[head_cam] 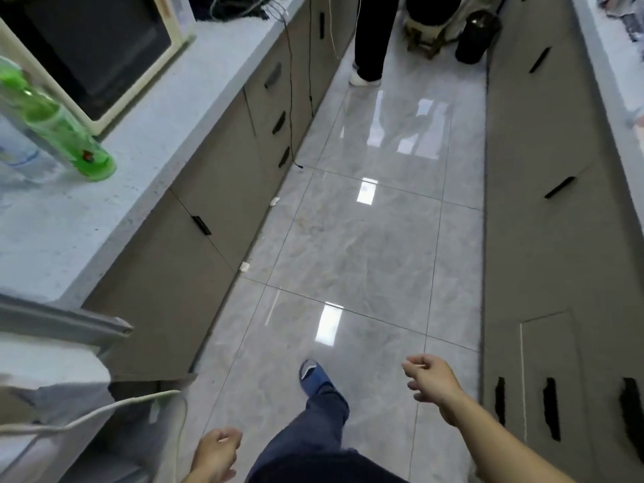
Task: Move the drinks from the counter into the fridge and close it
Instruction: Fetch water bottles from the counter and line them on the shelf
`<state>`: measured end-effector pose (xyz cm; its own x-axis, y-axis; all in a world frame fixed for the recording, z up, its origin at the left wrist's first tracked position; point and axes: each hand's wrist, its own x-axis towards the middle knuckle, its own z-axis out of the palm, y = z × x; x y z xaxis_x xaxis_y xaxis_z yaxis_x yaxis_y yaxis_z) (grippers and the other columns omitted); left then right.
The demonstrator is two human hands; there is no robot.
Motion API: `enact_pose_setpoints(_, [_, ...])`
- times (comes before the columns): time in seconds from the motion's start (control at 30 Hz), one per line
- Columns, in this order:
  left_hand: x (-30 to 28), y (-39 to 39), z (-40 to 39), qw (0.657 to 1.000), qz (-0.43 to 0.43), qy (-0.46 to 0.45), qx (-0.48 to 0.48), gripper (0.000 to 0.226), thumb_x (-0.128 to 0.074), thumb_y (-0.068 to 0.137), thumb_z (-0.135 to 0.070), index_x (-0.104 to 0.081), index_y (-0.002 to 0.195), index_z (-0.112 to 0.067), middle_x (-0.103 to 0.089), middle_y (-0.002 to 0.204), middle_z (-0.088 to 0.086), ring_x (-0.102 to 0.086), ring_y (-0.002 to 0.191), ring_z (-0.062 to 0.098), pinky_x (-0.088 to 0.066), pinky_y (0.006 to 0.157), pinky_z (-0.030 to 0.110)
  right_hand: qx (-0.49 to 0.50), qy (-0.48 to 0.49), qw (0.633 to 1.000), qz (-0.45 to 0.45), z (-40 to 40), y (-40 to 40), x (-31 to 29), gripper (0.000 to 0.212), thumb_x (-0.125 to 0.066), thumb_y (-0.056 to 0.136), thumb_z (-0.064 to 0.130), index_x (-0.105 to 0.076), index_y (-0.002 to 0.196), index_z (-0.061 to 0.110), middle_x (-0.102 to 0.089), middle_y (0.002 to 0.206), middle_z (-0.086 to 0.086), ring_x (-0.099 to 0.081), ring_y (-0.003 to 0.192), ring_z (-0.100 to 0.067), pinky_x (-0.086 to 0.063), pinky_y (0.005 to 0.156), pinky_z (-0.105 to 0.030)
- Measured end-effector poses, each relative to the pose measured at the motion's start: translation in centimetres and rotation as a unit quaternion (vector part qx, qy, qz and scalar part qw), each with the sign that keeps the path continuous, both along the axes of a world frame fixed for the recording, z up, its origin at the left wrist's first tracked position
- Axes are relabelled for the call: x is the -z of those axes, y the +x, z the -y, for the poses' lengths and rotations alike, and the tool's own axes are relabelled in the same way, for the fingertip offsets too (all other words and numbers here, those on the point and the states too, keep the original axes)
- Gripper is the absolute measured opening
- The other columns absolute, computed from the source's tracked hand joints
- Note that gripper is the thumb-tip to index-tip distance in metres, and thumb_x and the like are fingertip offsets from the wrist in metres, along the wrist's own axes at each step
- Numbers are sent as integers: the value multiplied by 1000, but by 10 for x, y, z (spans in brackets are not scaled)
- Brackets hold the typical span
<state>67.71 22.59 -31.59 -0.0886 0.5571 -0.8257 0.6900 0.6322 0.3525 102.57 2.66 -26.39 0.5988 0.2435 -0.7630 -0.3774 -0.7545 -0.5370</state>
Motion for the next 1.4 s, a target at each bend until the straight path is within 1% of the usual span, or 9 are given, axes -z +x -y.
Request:
enact_pose_setpoints(0.2, [-14, 75, -64, 998, 55, 2, -32, 12, -59, 95, -18, -65, 97, -8, -66, 99, 16, -58, 79, 27, -49, 64, 28, -74, -27, 997, 7, -63, 56, -7, 11, -64, 91, 22, -64, 92, 11, -60, 77, -5, -55, 63, -19, -46, 53, -27])
enact_pose_setpoints(0.43, [-36, 116, -122, 987, 104, 19, -124, 4, -59, 94, -19, -63, 96, -19, -64, 98, 8, -61, 84, 22, -51, 63, 26, -157, -62, 986, 4, -137, 104, -14, 11, -64, 91, 18, -64, 89, 8, -55, 72, -6, -48, 59, -22, -39, 51, -24])
enact_pose_setpoints(0.6, [-43, 124, -135, 975, 98, 26, -198, 3, -57, 96, -22, -59, 97, -24, -64, 103, 6, -63, 89, 20, -51, 60, 25, -217, -82, 972, -24, -191, 132, -9, 13, -66, 92, 15, -58, 83, 11, -48, 69, -8, -40, 50, -18, -32, 50, -21])
enact_pose_setpoints(0.7, [-45, 129, -138, 965, 84, 29, -247, 7, -58, 96, -23, -58, 103, -23, -64, 104, 5, -63, 91, 20, -51, 61, 24, -264, -94, 960, -21, -231, 151, -2, 14, -67, 91, 14, -59, 81, 9, -50, 65, -8, -41, 48, -18, -34, 49, -20])
enact_pose_setpoints(0.8, [-49, 139, -141, 949, 65, 33, -306, 11, -60, 96, -26, -58, 106, -21, -64, 105, 8, -64, 91, 22, -53, 62, 26, -318, -101, 942, -25, -281, 173, 2, 13, -67, 91, 13, -60, 82, 6, -51, 66, -10, -39, 50, -19, -32, 50, -21])
enact_pose_setpoints(0.97, [-59, 159, -144, 918, 15, 25, -395, 10, -62, 94, -27, -61, 100, -19, -68, 98, 15, -67, 87, 29, -58, 73, 38, -414, -92, 905, -12, -374, 200, 6, 13, -66, 91, 17, -63, 86, 6, -53, 68, -10, -42, 57, -22, -34, 51, -24])
enact_pose_setpoints(1.1, [-66, 176, -136, 877, 4, 39, -479, 11, -61, 95, -26, -63, 101, -17, -67, 99, 13, -65, 86, 28, -54, 68, 31, -485, -82, 870, -12, -441, 199, 7, 14, -64, 93, 17, -63, 85, 6, -50, 67, -10, -38, 56, -23, -31, 51, -25])
enact_pose_setpoints(1.27, [-72, 187, -132, 833, -4, 72, -548, 10, -66, 92, -17, -68, 99, -10, -66, 78, 15, -57, 62, 26, -48, 57, 32, -549, -46, 834, -18, -507, 155, -3, 11, -66, 90, 18, -68, 92, 7, -57, 73, -9, -49, 59, -22, -41, 54, -26])
enact_pose_setpoints(1.4, [-72, 179, -156, 806, -12, 105, -582, 14, -71, 88, -18, -71, 99, -9, -70, 85, 16, -65, 71, 28, -56, 69, 39, -607, 15, 794, -33, -547, 91, -21, 10, -64, 92, 18, -68, 97, 11, -65, 79, -3, -58, 65, -18, -49, 56, -27])
